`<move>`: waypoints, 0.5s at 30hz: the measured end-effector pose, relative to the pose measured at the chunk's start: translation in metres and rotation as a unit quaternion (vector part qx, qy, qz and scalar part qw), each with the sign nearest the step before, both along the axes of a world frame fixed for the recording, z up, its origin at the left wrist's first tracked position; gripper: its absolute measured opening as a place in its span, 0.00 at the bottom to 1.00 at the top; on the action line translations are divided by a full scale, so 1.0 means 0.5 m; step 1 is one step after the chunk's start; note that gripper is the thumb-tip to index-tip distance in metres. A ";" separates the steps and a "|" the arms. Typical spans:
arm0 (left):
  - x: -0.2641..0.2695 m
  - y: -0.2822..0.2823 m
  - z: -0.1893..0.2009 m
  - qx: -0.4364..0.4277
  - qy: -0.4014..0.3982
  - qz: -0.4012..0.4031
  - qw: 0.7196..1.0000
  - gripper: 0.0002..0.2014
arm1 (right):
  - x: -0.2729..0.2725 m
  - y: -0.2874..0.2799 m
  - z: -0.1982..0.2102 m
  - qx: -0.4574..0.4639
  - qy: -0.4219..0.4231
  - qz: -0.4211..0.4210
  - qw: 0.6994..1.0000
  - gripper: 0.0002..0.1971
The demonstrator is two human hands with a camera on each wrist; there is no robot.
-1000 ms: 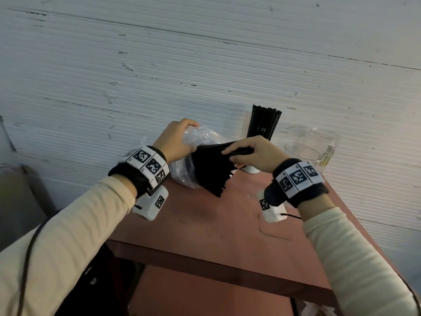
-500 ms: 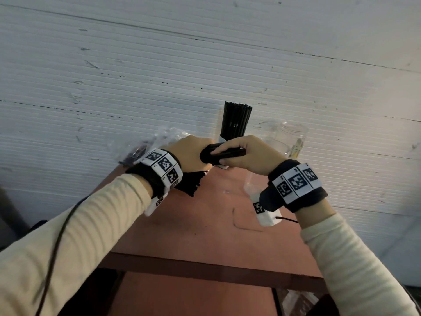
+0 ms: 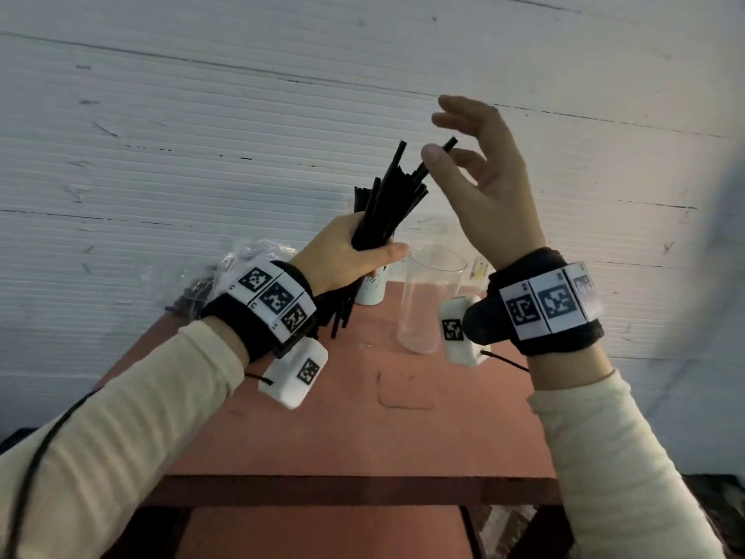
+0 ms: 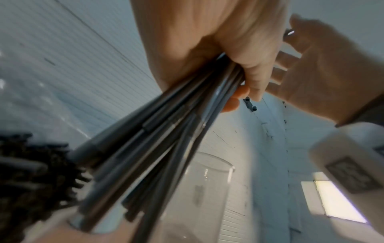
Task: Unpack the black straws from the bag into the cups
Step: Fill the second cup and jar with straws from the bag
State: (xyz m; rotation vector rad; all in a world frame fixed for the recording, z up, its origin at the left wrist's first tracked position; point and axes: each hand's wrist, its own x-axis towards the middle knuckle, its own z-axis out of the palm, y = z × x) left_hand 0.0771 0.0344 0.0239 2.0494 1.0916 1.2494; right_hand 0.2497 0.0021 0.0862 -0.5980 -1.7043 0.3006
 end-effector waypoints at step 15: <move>0.054 0.009 -0.081 -0.178 -0.109 -0.113 0.971 0.19 | -0.031 0.033 -0.080 -0.031 -0.289 -0.036 0.956 0.21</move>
